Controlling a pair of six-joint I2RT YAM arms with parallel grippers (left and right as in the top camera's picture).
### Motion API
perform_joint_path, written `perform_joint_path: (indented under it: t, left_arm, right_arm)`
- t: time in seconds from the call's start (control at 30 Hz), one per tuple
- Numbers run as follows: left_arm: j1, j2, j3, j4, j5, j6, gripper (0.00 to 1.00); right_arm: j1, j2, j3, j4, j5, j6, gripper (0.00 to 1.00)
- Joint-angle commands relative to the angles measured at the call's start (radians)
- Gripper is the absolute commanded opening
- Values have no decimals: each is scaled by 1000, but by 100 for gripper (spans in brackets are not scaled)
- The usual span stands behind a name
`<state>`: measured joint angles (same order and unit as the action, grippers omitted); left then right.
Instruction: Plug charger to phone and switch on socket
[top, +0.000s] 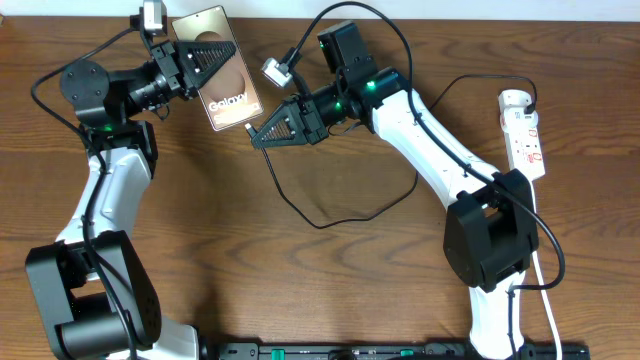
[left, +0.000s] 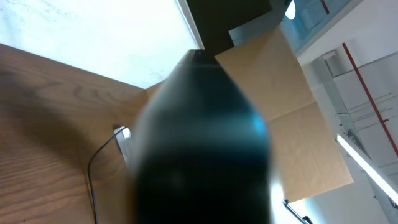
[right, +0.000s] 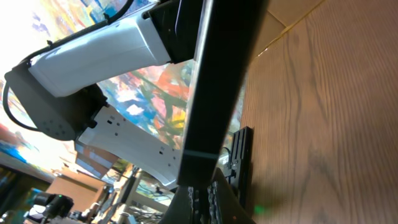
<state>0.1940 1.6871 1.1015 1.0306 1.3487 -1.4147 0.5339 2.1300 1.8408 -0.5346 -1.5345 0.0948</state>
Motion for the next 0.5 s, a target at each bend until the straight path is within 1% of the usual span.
perform_joint_path:
  t: [0.0,0.17,0.37,0.47]
  left_arm:
    - [-6,-21,15,16,-19,0,7]
    - [-8,-21,15,16,-26,3,7]
    - [-17,-21,15,15,-47,3,7]
    - [-17,-21,15,15,-47,3,7]
  right_arm:
    - [9,-16,12,1,-27,29,1]
    - [19,-16,12,13,-27,34,1]
    - [23,-16,12,77,-27,97,1]
    - [23,-16,12,79,-27,96,1]
